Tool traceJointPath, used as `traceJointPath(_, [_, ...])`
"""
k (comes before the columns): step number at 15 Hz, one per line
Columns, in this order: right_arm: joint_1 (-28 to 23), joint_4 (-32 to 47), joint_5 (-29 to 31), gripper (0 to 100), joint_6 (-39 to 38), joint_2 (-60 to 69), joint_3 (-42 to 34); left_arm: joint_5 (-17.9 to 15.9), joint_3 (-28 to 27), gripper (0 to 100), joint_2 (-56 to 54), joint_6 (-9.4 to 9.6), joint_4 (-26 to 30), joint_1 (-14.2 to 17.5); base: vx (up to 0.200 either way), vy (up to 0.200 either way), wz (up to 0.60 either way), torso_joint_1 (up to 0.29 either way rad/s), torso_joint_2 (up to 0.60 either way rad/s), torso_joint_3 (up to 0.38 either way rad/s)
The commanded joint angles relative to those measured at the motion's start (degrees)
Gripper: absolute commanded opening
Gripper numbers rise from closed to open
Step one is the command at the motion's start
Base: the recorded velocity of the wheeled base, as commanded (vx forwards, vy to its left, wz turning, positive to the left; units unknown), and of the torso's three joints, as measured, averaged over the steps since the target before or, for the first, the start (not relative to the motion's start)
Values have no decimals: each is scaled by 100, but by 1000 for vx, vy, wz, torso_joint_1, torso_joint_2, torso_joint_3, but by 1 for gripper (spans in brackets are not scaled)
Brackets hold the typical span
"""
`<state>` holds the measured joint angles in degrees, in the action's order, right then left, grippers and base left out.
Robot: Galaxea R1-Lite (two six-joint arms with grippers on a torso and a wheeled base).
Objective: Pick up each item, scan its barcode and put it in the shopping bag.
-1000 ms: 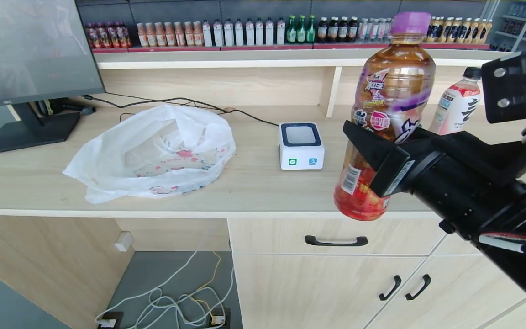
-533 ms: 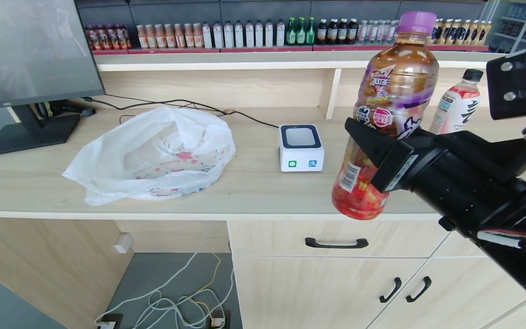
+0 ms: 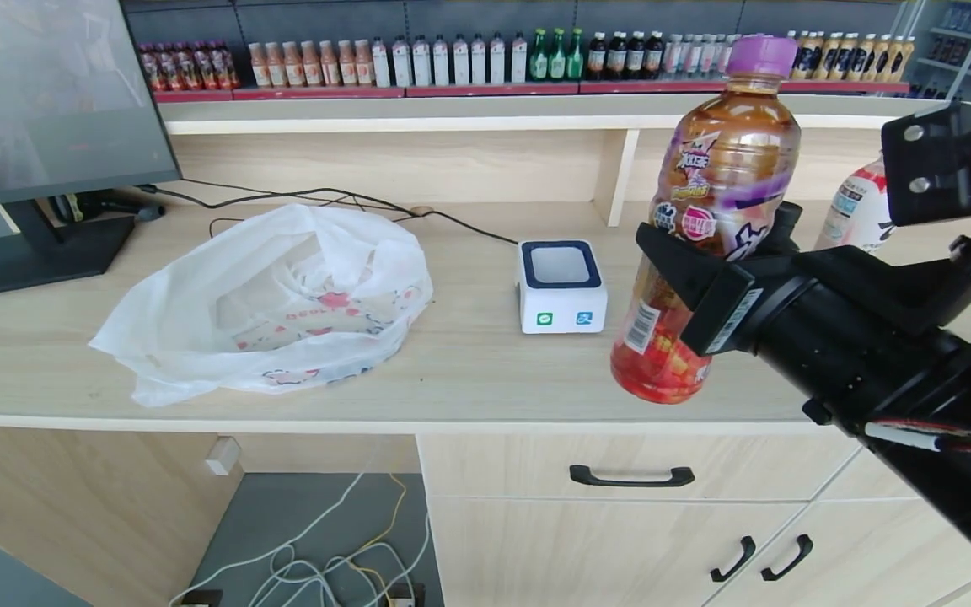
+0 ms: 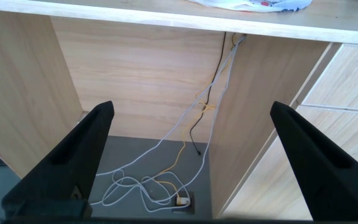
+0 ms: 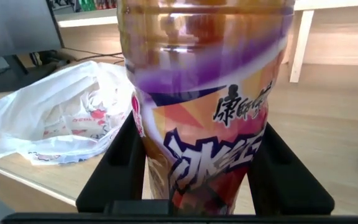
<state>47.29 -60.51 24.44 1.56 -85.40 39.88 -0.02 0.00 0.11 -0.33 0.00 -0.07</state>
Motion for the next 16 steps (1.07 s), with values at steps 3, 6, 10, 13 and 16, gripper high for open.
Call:
traceJointPath(3, [-255, 13, -98, 0, 81, -109, 55, 2, 0, 100, -2, -2, 0, -1, 0, 0, 0, 0, 0, 0])
traceJointPath(6, [-598, -4, -546, 0, 415, -373, 583, 2, 0, 100, -2, 7, 0, -1, 0, 0, 0, 0, 0, 0])
traceJointPath(10, [-756, -198, -1486, 0, 705, -759, 1154, 2, 0, 100, -2, 7, 0, -1, 0, 0, 0, 0, 0, 0])
traceJointPath(13, [-1239, -953, -2348, 0, 1321, -1243, 1312, -6, 0, 100, -2, 7, 0, -1, 0, 0, 0, 0, 0, 0])
traceJointPath(16, [-1530, -1367, -3059, 0, 1663, -1717, 1637, -6, 0, 100, -2, 7, 0, -1, 0, 0, 0, 0, 0, 0])
